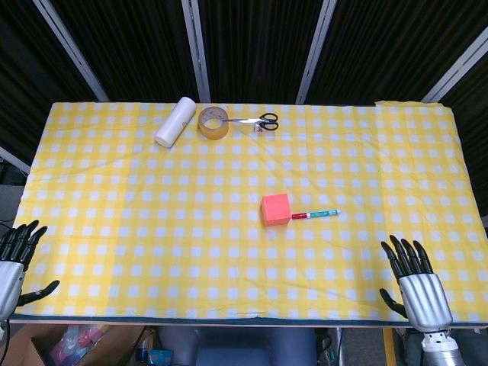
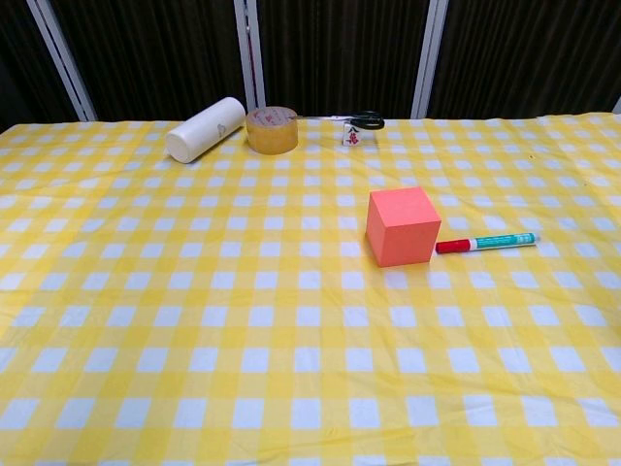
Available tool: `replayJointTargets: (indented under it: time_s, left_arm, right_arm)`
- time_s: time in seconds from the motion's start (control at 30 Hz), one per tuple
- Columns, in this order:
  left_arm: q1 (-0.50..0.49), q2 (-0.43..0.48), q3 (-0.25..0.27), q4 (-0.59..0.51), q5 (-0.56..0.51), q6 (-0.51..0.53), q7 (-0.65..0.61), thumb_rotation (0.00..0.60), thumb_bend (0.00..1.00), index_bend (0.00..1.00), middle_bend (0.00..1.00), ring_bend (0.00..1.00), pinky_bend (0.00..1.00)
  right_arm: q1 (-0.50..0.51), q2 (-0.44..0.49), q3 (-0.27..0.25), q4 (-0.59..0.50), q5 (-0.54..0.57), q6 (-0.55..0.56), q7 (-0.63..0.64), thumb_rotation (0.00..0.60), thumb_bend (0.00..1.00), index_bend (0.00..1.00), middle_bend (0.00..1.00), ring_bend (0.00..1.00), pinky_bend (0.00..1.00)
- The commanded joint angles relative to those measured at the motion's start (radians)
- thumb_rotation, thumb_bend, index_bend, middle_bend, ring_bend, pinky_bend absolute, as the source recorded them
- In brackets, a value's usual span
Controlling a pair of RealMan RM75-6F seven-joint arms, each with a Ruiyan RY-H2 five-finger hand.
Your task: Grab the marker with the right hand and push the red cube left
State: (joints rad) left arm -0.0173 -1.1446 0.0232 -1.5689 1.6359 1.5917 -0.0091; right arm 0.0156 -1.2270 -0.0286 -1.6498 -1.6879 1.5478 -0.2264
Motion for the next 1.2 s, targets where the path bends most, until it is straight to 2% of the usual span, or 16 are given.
replayJointTargets:
  time_s: [0.03,0.7,0.8,0.93,1.1,1.2]
  left_arm:
    - [0.000,0.000,0.000,0.001,0.001,0.000,0.000,0.600,0.00,0.00,0.00,0.00,0.00]
    - [-0.004,0.002,0.001,-0.014,-0.002,-0.009,0.005,0.600,0.00,0.00,0.00,0.00,0.00]
    - [-0.004,0.003,0.002,-0.014,0.004,-0.006,0.004,0.600,0.00,0.00,0.00,0.00,0.00]
    - [-0.005,0.006,0.004,-0.013,0.009,-0.004,-0.003,0.600,0.00,0.00,0.00,0.00,0.00]
    - [-0.008,0.014,0.005,-0.014,0.004,-0.014,-0.015,0.600,0.00,0.00,0.00,0.00,0.00]
    - [-0.009,0.019,0.006,-0.014,0.002,-0.020,-0.018,0.600,0.00,0.00,0.00,0.00,0.00]
  right_arm:
    - [0.000,0.000,0.000,0.001,0.000,0.000,0.001,0.600,0.30,0.00,0.00,0.00,0.00]
    - [0.014,-0.001,0.008,-0.047,0.012,-0.024,0.008,0.600,0.30,0.00,0.00,0.00,0.00]
    - [0.034,0.002,0.015,-0.090,0.017,-0.054,0.004,0.600,0.30,0.06,0.00,0.00,0.00]
    - [0.092,-0.013,0.065,-0.155,0.061,-0.130,-0.071,0.600,0.30,0.20,0.02,0.00,0.00]
    - [0.187,-0.082,0.151,-0.214,0.182,-0.250,-0.211,0.600,0.30,0.24,0.05,0.00,0.00]
    - [0.243,-0.142,0.197,-0.214,0.258,-0.305,-0.293,0.600,0.30,0.27,0.06,0.00,0.00]
